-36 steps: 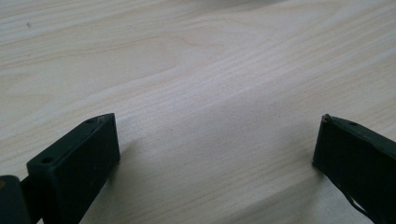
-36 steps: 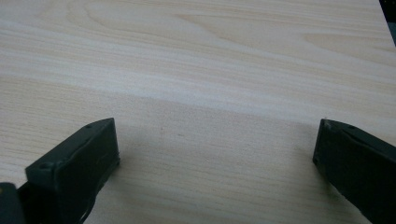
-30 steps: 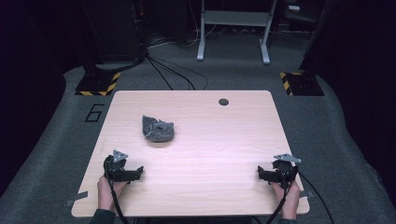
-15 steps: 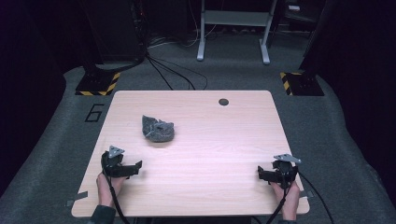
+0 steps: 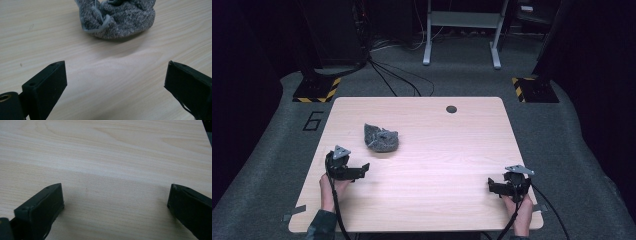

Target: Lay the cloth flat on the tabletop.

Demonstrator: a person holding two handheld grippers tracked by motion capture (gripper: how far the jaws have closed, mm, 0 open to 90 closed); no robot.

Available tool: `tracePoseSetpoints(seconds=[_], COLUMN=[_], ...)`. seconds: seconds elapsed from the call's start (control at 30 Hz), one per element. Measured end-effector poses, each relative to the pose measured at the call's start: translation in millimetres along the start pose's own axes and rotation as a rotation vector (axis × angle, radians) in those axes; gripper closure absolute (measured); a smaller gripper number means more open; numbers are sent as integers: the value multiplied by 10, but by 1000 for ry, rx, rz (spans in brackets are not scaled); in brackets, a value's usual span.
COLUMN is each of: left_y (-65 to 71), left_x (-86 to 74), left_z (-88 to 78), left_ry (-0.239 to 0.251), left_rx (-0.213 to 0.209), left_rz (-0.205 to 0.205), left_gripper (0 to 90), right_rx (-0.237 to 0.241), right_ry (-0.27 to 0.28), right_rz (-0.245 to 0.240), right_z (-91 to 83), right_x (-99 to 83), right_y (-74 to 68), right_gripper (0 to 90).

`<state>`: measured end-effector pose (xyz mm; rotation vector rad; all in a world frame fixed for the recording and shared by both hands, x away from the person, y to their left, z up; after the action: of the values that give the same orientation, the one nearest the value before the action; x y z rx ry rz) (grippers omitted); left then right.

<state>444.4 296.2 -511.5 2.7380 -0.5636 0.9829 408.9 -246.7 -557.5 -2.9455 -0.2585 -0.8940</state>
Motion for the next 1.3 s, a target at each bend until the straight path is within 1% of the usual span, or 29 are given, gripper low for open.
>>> tracePoseSetpoints(seconds=[0.03, 0.07, 0.17, 0.27, 0.33, 0.37, 0.43, 0.5, 0.53, 0.57, 0.6, 0.63, 0.7, 0.73, 0.77, 0.83, 0.9, 0.93, 0.97, 1.0, 1.03, 1.07, 1.1, 1.13, 1.17, 1.2, 1.23, 1.27, 1.3], left_y=[2, 2, 0, -4, -9, -22, -28, -52, -52, -53, -56, -54, -48, -45, -40, -34, -42, -42, -48, -48, -50, -48, -48, -46, -56, -56, -65, -65, -62], left_x=[87, 87, 203, 291, 344, 397, 420, 490, 490, 514, 537, 562, 615, 638, 661, 703, 743, 767, 809, 809, 832, 859, 885, 911, 951, 951, 969, 969, 965], left_z=[-1, -1, 1, 18, 29, 49, 66, 117, 117, 134, 143, 160, 197, 212, 239, 288, 332, 359, 420, 420, 443, 471, 494, 526, 601, 601, 677, 677, 723], left_ry=[0, 0, 8, 8, 3, 7, 3, -5, -5, 5, -8, -14, -12, -18, -23, -37, -61, -49, -67, -67, -77, -82, -89, -90, -103, -103, -126, -126, -140], left_rx=[-2, -2, -5, 10, 3, 8, 8, -9, -9, -13, -35, -36, -19, -16, -4, -5, -1, 14, 14, 14, -1, -2, 12, 17, 16, 16, 28, 28, 29], left_rz=[13, 13, 25, 39, 41, 47, 45, 47, 47, 38, 32, 31, 35, 39, 41, 51, 69, 71, 77, 77, 71, 70, 82, 77, 72, 72, 80, 80, 84], left_gripper=[44, 45, 46, 49, 48, 49, 48, 43, 41, 40, 40, 32, 17, 17, 13, 2, 1, 1, 0, 0, 0, 0, 0, 0, 2, 2, 2, 6, 6], right_rx=[0, 0, -1, 0, 0, -1, -1, -2, -2, -2, -2, -2, -1, -1, -1, -2, -2, -2, -2, -2, -3, -3, -1, -1, -1, -1, -1, -3, -3], right_ry=[0, 0, 1, 1, 1, 1, 1, 3, 3, 3, 3, 3, 3, 3, 3, 3, 4, 3, 3, 3, 4, 2, 4, 3, 3, 3, 3, 2, 2], right_rz=[1, 1, 1, 1, 2, 1, 0, 0, 0, -1, -1, -1, -1, -1, -1, -1, -1, -1, -1, -1, -2, -1, -2, -2, -2, -2, -2, -2, -2], right_z=[0, 0, 0, 0, 0, 0, 0, -1, -1, -1, -1, -1, -1, -1, -1, -1, -1, -1, -1, -1, -2, -3, -1, -1, -1, -1, -2, -3, -3], right_x=[0, 0, -1, -1, -1, -1, 0, -1, -1, -1, -1, -1, -1, -1, -1, -1, -1, -1, -1, -1, -1, -2, -2, -2, -2, -2, -2, -2, -2], right_y=[-1, -1, -1, -1, -1, -1, -1, -3, -3, -3, -3, -3, -3, -3, -3, -3, -3, -3, -3, -3, -4, -4, -4, -3, -3, -3, -4, -5, -5], right_gripper=[0, 0, 0, 0, 0, 0, 0, 0, 0, 0, 0, 0, 0, 0, 0, 0, 0, 0, 0, 0, 0, 0, 0, 0, 0, 0, 0, 0, 0])
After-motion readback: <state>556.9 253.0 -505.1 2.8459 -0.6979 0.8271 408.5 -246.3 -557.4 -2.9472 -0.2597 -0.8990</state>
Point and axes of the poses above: each handheld gripper's, and its own axes: z roughly forward along the jaws, x roughly out of its top, y roughly to its right, the point moved 4 cm from there along z, roughly forward along the jaws, and after that the axes turned 12 degrees about -y, right-handed, at the moved point
